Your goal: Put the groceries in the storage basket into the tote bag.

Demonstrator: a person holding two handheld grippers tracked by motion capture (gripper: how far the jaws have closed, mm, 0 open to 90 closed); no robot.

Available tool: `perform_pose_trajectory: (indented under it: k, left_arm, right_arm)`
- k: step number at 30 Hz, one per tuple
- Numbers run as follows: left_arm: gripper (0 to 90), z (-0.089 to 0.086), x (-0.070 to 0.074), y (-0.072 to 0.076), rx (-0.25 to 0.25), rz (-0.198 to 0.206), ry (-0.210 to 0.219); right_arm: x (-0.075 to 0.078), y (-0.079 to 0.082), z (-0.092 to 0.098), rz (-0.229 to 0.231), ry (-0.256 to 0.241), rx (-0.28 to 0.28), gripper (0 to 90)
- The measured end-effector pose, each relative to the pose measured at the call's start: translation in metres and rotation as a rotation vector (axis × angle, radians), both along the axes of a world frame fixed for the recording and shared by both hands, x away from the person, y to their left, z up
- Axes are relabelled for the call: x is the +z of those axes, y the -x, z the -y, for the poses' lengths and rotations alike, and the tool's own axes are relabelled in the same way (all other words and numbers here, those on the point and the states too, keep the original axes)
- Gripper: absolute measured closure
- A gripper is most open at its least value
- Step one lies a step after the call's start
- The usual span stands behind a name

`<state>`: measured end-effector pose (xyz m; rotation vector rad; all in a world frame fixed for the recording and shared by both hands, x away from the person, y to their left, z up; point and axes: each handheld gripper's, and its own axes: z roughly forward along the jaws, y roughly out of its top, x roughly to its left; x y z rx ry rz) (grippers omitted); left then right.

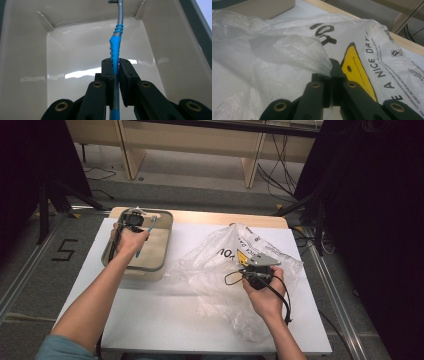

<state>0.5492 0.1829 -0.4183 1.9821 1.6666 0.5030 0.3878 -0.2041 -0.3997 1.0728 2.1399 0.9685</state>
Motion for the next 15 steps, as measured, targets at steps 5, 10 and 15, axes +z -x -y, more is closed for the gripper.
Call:
perform_pose_trajectory:
  k: [5,10,15]
  left_arm:
    - [82.3,-0.003,0.002,0.002,0.003,0.002,0.004]
    - [82.3,-0.003,0.007,0.004,-0.001,0.014,0.009]
    - [82.3,-0.001,0.011,0.006,-0.008,0.025,0.017]
  right_arm:
    - [0.0,0.0,0.0,0.0,0.003,0.003,90.0]
    - [0.0,0.0,-0.001,-0.001,0.003,0.003,90.0]
    - [0.0,0.0,0.0,-0.001,0.003,0.003,90.0]
